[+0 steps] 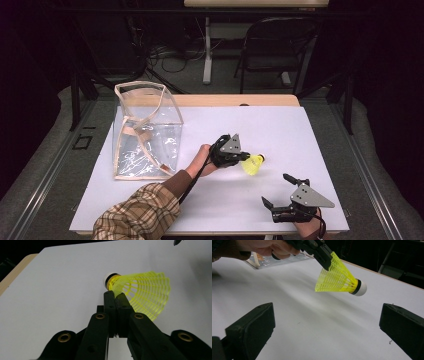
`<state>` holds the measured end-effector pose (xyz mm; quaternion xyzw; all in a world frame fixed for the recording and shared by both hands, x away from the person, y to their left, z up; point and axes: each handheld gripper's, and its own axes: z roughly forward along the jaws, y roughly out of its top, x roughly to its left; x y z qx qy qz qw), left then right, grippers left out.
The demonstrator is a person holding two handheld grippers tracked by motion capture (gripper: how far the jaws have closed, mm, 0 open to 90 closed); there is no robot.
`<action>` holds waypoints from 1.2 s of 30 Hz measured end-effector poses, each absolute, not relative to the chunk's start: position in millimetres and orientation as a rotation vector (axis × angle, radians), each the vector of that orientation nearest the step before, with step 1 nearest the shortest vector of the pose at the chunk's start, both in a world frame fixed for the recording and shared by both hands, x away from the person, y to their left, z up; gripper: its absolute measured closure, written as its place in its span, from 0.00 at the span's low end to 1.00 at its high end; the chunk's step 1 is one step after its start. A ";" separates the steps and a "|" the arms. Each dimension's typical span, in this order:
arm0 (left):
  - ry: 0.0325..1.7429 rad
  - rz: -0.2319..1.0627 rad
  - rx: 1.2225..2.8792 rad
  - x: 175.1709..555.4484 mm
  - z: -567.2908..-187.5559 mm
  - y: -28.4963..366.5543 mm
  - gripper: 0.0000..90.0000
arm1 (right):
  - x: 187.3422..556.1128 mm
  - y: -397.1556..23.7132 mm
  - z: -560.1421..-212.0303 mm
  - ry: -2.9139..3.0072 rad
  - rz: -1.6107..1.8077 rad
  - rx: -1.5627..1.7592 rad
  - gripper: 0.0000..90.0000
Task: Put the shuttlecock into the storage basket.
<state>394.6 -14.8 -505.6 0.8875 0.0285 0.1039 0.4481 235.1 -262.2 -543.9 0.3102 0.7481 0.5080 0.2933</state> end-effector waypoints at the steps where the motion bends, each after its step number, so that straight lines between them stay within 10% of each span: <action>1: 0.071 0.257 2.196 394.6 -505.6 -14.8 0.99 | 235.2 -262.3 -544.0 1.993 1.353 0.827 0.00; 36: 0.007 0.316 2.160 395.1 -451.0 -18.6 0.99 | 235.8 -263.5 -545.1 1.998 1.349 0.843 0.00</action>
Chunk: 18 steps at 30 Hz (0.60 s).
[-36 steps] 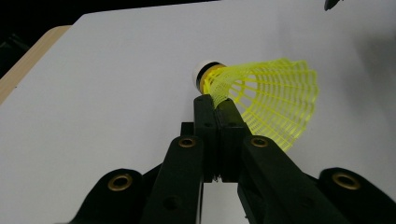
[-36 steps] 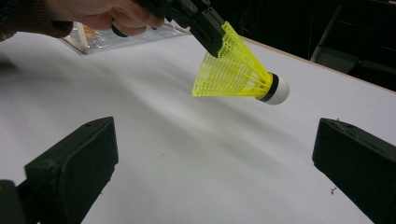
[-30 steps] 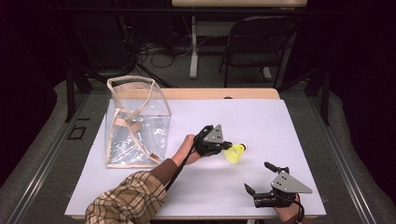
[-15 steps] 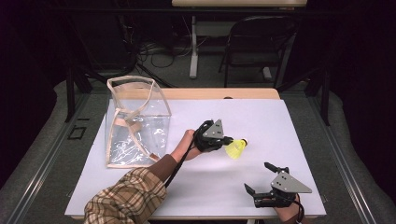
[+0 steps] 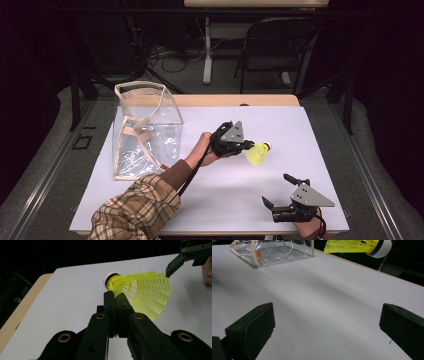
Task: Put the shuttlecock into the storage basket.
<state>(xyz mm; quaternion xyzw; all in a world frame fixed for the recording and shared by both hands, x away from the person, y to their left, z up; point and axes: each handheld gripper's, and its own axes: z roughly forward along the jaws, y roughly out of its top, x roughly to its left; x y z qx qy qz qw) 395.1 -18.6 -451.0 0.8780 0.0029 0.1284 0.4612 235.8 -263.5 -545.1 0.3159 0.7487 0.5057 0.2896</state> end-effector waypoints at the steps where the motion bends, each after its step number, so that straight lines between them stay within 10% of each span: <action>1: 0.011 0.319 2.153 395.3 -447.8 -18.2 0.99 | 235.8 -263.5 -545.1 1.997 1.350 0.842 0.00; 18: 0.051 0.355 2.137 403.6 -432.7 -4.1 0.99 | 236.5 -263.3 -545.8 2.002 1.345 0.850 0.00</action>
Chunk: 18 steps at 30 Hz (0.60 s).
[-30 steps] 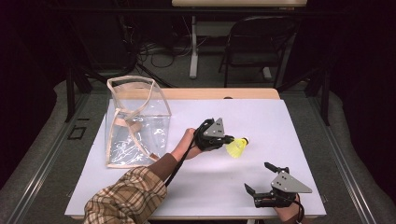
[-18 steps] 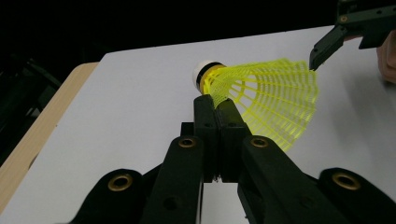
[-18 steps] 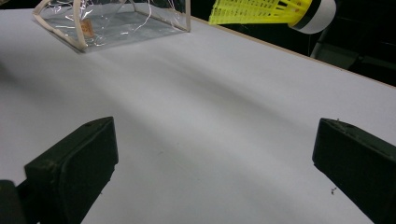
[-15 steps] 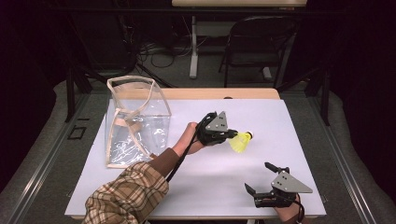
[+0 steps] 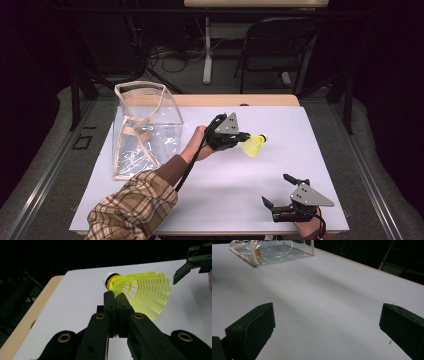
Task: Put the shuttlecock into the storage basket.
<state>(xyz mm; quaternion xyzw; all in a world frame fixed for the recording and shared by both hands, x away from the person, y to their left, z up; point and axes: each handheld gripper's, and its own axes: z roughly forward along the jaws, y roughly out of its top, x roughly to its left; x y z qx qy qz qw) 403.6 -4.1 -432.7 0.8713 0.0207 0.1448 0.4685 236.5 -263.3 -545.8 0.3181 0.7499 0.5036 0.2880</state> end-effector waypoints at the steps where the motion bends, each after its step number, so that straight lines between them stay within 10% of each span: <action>1: 0.051 0.355 2.137 403.6 -432.7 -4.1 0.99 | 236.5 -263.3 -545.8 2.002 1.345 0.850 0.00; 18: 0.095 0.398 2.123 410.1 -424.1 13.0 0.99 | 236.6 -263.3 -545.8 2.004 1.338 0.851 0.00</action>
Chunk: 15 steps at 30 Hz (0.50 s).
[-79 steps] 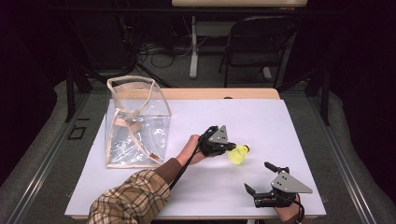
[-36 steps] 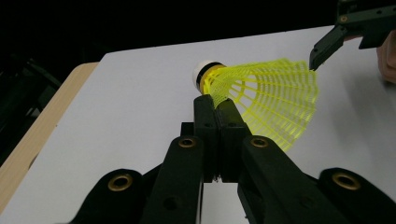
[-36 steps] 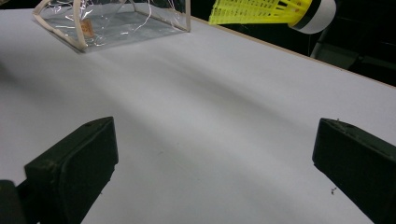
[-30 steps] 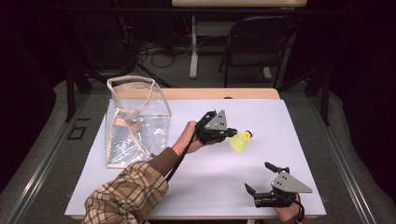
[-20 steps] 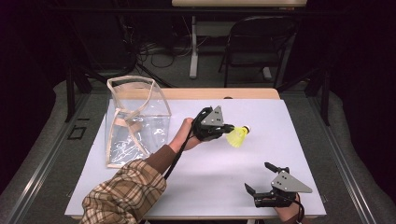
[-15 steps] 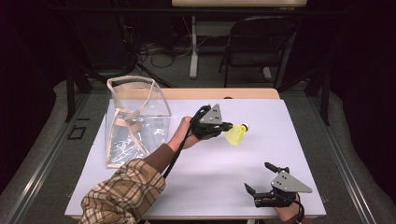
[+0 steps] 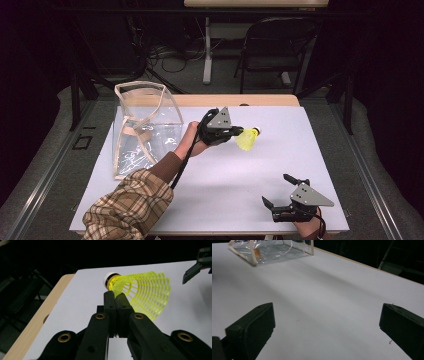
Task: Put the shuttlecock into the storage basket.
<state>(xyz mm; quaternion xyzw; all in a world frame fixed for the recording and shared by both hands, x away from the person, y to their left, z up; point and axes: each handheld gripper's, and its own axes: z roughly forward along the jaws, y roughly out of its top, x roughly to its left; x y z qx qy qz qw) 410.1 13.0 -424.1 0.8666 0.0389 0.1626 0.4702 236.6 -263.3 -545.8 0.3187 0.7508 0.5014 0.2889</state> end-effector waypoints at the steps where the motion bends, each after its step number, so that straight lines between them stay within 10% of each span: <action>1: 0.102 0.400 2.121 410.5 -423.3 15.3 0.99 | 236.6 -263.2 -545.8 2.004 1.339 0.851 0.00; 15: 0.134 0.435 2.117 415.5 -417.7 30.9 0.99 | 236.6 -263.2 -545.8 2.003 1.339 0.851 0.00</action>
